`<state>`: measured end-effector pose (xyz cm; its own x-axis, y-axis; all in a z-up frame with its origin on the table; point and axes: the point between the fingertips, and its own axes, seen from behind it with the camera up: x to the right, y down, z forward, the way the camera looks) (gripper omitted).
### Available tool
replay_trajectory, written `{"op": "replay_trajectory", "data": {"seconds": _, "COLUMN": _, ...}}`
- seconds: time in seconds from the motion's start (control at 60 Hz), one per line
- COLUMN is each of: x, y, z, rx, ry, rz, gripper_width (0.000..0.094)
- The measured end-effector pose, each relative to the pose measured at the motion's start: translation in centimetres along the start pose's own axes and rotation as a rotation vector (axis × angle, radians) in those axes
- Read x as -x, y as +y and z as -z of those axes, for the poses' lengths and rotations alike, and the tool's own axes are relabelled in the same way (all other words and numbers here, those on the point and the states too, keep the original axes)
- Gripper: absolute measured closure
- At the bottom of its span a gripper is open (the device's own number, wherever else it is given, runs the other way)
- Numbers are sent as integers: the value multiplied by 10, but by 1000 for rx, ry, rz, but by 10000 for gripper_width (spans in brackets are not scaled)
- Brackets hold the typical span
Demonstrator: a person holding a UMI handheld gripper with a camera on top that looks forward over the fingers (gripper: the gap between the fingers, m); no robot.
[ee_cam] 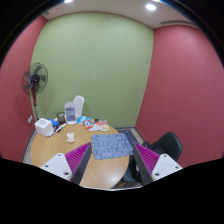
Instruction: Arrange mouse
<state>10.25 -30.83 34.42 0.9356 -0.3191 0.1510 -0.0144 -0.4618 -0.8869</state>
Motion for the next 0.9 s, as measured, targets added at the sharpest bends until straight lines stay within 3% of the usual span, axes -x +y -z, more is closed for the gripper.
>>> {"op": "replay_trajectory", "data": {"seconds": 0.183, "x": 3, "y": 43, "z": -20, "rx": 61, "ry": -23, "rz": -3, "gripper_width": 98}}
{"op": "replay_trajectory", "data": {"seconds": 0.283, "x": 25, "y": 84, "z": -28, "rx": 153, "ry": -44, "rz": 14, "gripper_width": 99}}
{"op": "replay_trajectory", "data": {"seconds": 0.4, "x": 69, "y": 143, "z": -55, "rx": 246, "ry": -127, "rz": 38, "gripper_width": 104}}
{"op": "replay_trajectory", "data": {"seconds": 0.517, "x": 133, "y": 170, "z": -87, "rx": 305, "ry": -227, "rz": 44, "gripper_width": 95}}
{"op": "replay_trajectory", "data": {"seconds": 0.717, "x": 238, "y": 143, "z": -196, "rx": 212, "ry": -343, "rz": 75, "gripper_width": 96}}
{"op": "replay_trajectory", "data": {"seconds": 0.9, "x": 299, "y": 113, "z": -316, "rx": 177, "ry": -357, "rz": 82, "gripper_width": 103}}
